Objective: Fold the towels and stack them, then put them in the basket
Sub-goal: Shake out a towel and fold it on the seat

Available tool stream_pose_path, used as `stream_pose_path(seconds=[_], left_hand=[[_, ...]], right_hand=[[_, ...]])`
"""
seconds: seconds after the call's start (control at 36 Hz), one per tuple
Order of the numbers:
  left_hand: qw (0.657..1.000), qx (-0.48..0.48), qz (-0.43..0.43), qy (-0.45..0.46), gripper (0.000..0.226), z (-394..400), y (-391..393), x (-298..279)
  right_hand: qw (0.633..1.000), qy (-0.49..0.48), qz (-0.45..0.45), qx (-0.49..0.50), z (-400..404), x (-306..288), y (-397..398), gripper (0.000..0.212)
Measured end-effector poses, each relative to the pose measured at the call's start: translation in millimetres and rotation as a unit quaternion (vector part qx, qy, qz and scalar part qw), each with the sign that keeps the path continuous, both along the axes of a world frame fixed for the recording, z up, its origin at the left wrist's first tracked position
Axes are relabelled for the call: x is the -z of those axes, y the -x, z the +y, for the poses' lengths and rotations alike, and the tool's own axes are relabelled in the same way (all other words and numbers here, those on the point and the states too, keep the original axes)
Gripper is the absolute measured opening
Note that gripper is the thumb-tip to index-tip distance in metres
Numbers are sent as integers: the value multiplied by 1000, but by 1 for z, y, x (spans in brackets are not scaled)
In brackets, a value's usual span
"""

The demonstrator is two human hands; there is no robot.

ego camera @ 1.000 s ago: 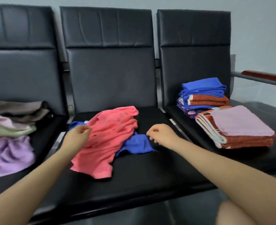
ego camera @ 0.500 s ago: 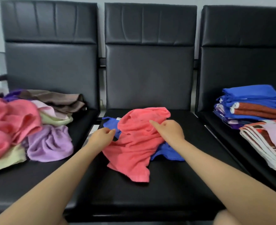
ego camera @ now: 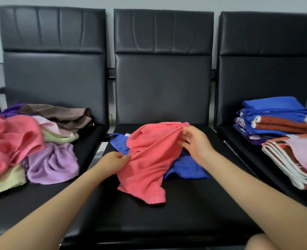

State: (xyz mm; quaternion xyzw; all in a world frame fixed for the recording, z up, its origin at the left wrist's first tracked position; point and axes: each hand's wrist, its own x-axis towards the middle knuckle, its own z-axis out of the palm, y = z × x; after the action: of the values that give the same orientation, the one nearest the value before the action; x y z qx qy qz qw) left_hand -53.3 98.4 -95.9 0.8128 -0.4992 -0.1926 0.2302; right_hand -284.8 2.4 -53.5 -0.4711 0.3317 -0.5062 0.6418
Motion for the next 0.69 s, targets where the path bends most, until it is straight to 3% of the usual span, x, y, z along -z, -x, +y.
stream_pose_path(seconds=[0.08,0.14,0.22,0.31,0.39,0.47,0.61,0.69], left_hand=[[1000,-11,2,-2,52,-1,7,-2],[1000,-22,7,7,51,-3,11,-3],[1000,-16,25,-2,51,-5,17,-4],[999,-19,27,7,50,-7,26,-8],[998,-38,40,31,47,-7,31,-15],[997,-59,35,28,46,-1,28,-18],[996,-81,36,13,36,13,11,-10],[995,-80,58,-2,33,21,5,-10]], right_hand=[[998,-30,-49,-29,2,-9,30,28],[999,-38,-25,-17,2,-10,48,31],[993,-32,113,15,6,-1,63,33],[962,16,273,-16,18,15,62,32],[904,155,397,-32,27,27,47,19],[830,306,465,-6,31,27,27,7],[745,406,528,-21,32,25,-12,57],[645,436,623,-72,25,32,-26,45]])
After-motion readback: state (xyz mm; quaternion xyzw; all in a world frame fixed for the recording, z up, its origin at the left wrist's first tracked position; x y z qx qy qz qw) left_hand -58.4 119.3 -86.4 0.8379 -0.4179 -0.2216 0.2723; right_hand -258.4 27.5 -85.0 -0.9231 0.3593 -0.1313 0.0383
